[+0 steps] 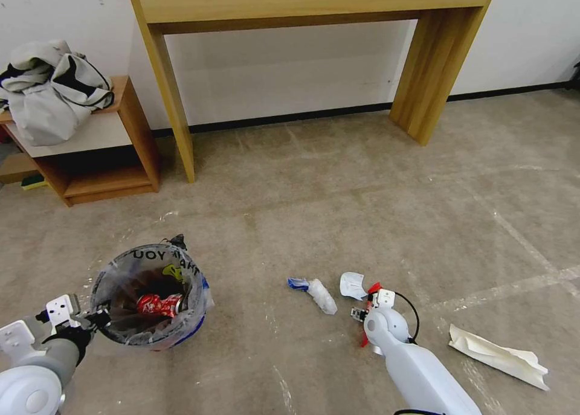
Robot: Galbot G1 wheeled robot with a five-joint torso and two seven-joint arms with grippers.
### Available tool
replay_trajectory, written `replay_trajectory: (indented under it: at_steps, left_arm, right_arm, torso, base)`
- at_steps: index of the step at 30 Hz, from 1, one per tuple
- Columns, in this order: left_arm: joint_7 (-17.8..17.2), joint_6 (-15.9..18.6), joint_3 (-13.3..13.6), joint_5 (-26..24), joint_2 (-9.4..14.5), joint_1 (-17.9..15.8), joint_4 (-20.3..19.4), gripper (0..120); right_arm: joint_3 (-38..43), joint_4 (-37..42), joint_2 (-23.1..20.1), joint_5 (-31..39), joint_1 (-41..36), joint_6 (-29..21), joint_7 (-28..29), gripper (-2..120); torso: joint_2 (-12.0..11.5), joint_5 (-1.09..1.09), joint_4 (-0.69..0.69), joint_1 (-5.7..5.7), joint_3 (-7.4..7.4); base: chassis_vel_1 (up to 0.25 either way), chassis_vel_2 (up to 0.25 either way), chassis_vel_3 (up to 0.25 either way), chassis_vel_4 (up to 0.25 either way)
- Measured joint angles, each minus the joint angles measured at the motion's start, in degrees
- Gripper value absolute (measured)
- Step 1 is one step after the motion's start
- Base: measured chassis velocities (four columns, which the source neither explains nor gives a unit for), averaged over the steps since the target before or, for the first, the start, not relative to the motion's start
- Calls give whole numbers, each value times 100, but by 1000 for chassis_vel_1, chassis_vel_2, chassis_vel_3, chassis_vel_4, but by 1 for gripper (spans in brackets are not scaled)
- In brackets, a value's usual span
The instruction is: Pick up the trash bin and place the garbage on the floor into it.
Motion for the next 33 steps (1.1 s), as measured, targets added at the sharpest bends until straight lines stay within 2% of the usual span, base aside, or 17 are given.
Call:
replay_trajectory:
  at_steps: [6, 9, 11, 12, 13, 15, 16, 19, 22, 25, 33]
  left_arm:
    - [3, -14, 10, 11, -5, -3, 1, 1]
    - [3, -20, 29, 25, -22, -10, 1, 1]
    - [3, -20, 30, 26, -23, -10, 1, 1]
    - [3, -26, 41, 48, -44, -6, -1, 1]
    - [3, -26, 41, 48, -44, -6, -1, 1]
    - [9, -38, 48, 78, -66, 10, -18, 1]
    - [9, -38, 48, 78, -66, 10, -18, 1]
    - [15, -44, 42, 85, -77, 37, -63, 1]
    - [17, -46, 39, 88, -80, 45, -70, 1]
    - [22, -57, 45, 118, -104, 52, -72, 1]
    - [17, -52, 54, 97, -88, 53, -132, 1]
  right_arm:
    - [6, -4, 5, -18, 0, 44, -28, 76]
    - [15, 18, 1, -46, -22, 90, -51, 59]
    - [15, 22, -1, -48, -26, 93, -54, 59]
    - [21, 47, -10, -75, -52, 115, -68, 47]
    - [21, 47, -10, -75, -52, 115, -68, 47]
    - [20, 63, -12, -117, -80, 147, -109, 37]
    - [20, 63, -12, -117, -80, 147, -109, 37]
    - [22, 83, -29, -179, -125, 202, -141, 20]
    - [24, 93, -38, -193, -138, 211, -145, 16]
    - [46, 172, -79, -234, -203, 254, -174, 0]
    - [165, 554, -245, -241, -353, 350, -289, 0]
  torso:
    - [0, 0, 0, 0, 0]
    - [0, 0, 0, 0, 0]
    - [0, 0, 0, 0, 0]
    - [0, 0, 0, 0, 0]
    - [0, 0, 0, 0, 0]
    - [0, 1, 1, 0, 0]
    - [0, 1, 1, 0, 0]
    - [0, 0, 0, 0, 0]
    - [0, 0, 0, 0, 0]
    - [0, 0, 0, 0, 0]
    - [0, 0, 0, 0, 0]
  base:
    - [0, 0, 0, 0]
    - [0, 0, 0, 0]
    - [0, 0, 0, 0]
    - [0, 0, 0, 0]
    - [0, 0, 0, 0]
    - [0, 0, 0, 0]
    - [0, 0, 0, 0]
    - [0, 0, 0, 0]
    - [0, 0, 0, 0]
    - [0, 0, 0, 0]
    - [0, 0, 0, 0]
